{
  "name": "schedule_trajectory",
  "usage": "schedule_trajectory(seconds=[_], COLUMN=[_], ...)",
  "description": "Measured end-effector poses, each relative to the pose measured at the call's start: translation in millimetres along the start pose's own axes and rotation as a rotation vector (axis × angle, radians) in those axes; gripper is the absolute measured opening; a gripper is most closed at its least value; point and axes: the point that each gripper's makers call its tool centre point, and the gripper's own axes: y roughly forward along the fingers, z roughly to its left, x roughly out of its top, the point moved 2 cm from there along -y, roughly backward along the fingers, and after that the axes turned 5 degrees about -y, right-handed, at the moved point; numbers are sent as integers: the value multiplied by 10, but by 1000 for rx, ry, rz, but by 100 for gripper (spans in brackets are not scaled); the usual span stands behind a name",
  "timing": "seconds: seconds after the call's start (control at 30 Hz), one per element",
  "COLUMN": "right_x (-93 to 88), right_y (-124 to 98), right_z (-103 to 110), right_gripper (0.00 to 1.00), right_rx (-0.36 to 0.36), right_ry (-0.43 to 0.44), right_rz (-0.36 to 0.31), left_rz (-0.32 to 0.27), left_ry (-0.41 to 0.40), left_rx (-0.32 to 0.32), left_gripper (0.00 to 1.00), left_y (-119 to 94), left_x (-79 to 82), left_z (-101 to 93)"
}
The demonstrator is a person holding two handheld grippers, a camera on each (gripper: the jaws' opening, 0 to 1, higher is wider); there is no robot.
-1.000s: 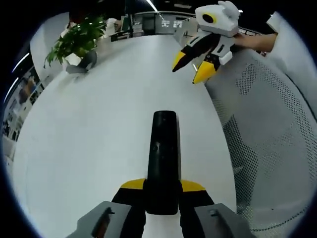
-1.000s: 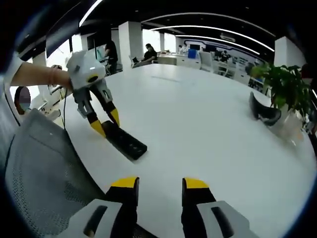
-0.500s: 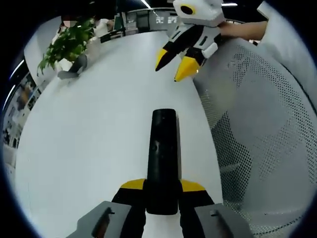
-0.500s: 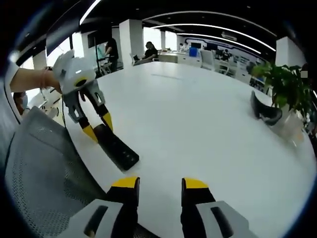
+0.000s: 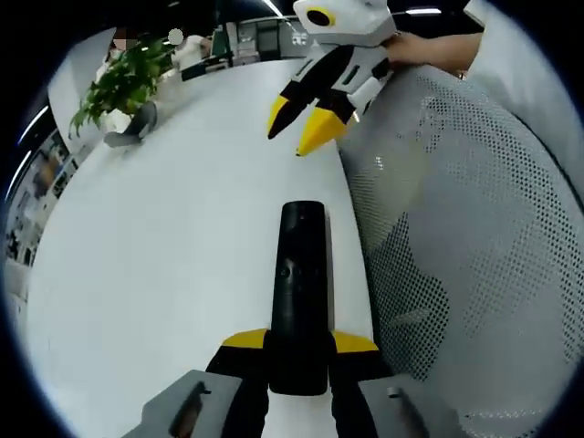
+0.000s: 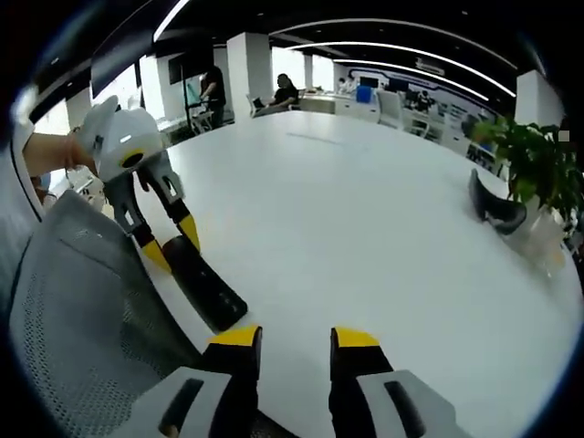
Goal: Press the specified remote control buttons in sequence, fully releasing each button before pressing the next.
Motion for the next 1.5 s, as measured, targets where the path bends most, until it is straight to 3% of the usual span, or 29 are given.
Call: schedule_trajectory(seconds=[0.1,0.2,0.27,0.43,0.57,0.6,0.77,1.03,1.27,1.3,1.37,1.5], right_x=[-14,-114,-180,-32,169,175,130,82,100,111,127,117], right_y=[13,46,68,96,198,223,371,380,410,424,440,422], right_z=[32,105,231,355,463,487,525,566,619,625,609,596], right_gripper=[25,20,12,0,0,0,0,0,0,0,0,0], right_rx=[19,63,147,229,317,343,363,382,389,394,382,381], right_ry=[-12,-84,-217,-282,-218,-227,-262,-337,-727,-734,-660,-616], right_rz=[14,107,183,170,109,123,163,216,333,330,338,264], left_rz=[2,10,-8,-76,-68,-67,-67,-72,-75,-75,-79,-88], left_ry=[32,8,-1,-2,-1,-3,-14,-23,-28,-28,-31,-43], left_rx=[1,-7,-11,-9,-16,-16,-12,-10,-9,-8,-5,5], left_gripper=[23,24,24,23,24,24,24,24,24,24,24,24], left_y=[1,1,-6,-13,-4,-4,-3,-1,0,-1,0,2], left_x=[-1,2,-12,-33,-20,-20,-19,-20,-17,-17,-16,-16], left_z=[-3,8,10,6,15,17,18,20,20,19,18,17])
